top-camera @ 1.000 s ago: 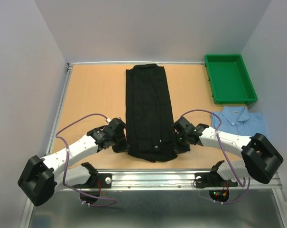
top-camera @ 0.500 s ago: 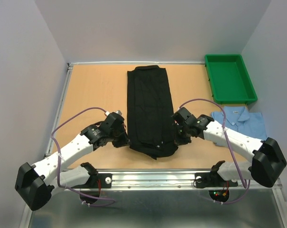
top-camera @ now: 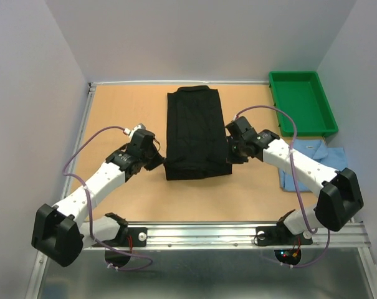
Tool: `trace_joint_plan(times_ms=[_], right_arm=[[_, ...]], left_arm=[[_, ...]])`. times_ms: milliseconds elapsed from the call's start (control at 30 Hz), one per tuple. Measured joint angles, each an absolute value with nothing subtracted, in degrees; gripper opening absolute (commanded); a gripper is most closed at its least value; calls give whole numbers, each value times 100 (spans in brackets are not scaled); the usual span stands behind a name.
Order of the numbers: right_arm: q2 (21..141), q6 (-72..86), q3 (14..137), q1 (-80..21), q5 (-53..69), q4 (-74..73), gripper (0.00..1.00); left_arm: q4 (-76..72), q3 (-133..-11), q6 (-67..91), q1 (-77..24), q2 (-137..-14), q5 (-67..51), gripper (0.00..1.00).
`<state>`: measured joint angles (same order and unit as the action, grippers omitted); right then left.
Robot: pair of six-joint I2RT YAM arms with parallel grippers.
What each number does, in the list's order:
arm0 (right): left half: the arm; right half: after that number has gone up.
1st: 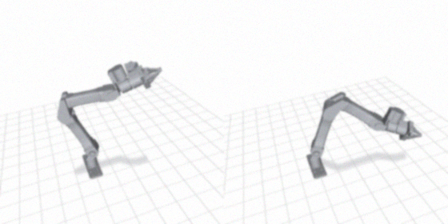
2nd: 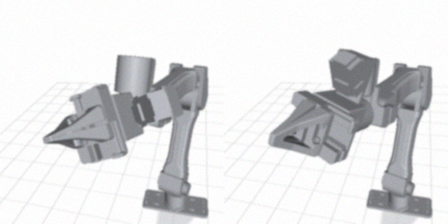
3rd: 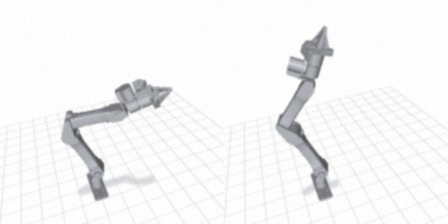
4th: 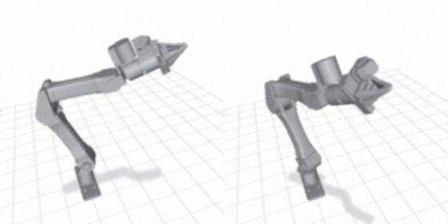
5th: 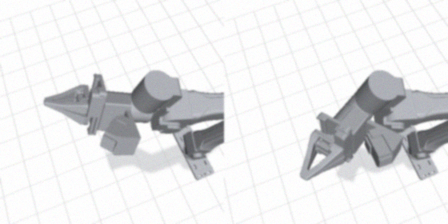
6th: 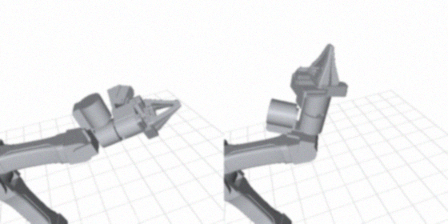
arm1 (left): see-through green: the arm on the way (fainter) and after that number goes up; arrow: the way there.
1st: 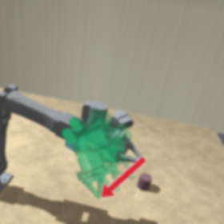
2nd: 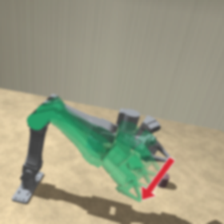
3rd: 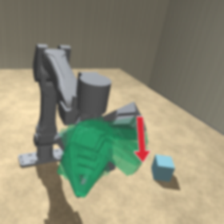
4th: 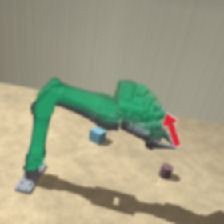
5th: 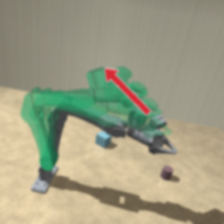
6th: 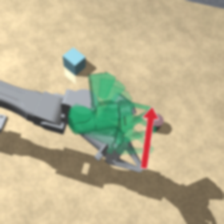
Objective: Fold and stack the long sleeve shirts
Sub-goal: Fold the shirt
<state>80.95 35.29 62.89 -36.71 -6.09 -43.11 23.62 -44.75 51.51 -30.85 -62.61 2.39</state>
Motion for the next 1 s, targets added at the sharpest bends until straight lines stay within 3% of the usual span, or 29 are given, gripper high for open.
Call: trace_joint_plan(times_ms=[400, 1000], right_arm=[[9266, 2917, 7448, -2958, -711, -3632, 1], [10724, 2418, 8906, -2602, -661, -3247, 1]], left_arm=[[1295, -5758, 4362, -2488, -7944, 438, 0], [733, -6735, 3597, -2196, -9325, 628, 0]])
